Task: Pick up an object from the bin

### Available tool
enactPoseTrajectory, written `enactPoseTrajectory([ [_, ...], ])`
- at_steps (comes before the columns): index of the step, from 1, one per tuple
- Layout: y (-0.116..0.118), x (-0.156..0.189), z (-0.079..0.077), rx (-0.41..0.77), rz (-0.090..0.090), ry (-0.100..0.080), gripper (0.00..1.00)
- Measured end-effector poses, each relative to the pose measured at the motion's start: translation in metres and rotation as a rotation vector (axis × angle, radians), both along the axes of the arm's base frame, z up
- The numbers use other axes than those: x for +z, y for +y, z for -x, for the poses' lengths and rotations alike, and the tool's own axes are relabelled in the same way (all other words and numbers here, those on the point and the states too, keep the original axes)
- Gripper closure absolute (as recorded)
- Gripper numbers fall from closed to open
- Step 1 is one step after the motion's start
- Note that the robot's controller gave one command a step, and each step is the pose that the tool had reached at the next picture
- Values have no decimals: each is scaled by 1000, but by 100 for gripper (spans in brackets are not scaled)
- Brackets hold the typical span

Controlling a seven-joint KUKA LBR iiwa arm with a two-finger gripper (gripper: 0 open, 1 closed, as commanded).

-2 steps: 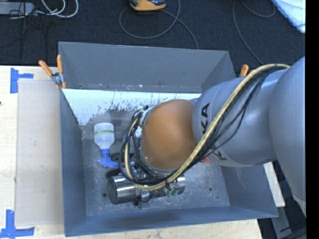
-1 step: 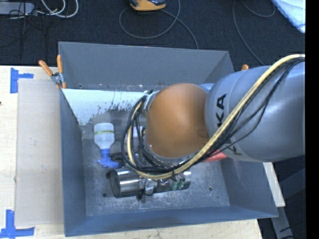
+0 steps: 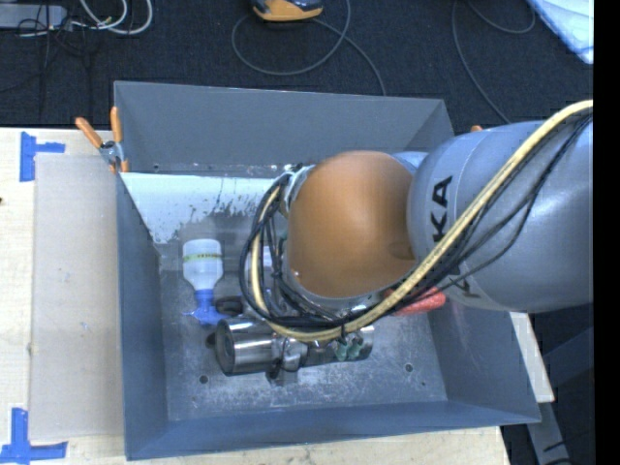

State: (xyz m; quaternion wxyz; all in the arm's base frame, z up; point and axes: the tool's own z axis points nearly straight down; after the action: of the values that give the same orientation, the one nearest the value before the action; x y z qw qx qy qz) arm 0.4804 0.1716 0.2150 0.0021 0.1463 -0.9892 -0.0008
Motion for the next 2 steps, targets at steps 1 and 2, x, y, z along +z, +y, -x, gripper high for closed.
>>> enactPoseTrajectory([
  [1, -18, -19, -2, 156, 3, 16, 100],
  [2, -21, -42, 0, 139, 1, 8, 100],
])
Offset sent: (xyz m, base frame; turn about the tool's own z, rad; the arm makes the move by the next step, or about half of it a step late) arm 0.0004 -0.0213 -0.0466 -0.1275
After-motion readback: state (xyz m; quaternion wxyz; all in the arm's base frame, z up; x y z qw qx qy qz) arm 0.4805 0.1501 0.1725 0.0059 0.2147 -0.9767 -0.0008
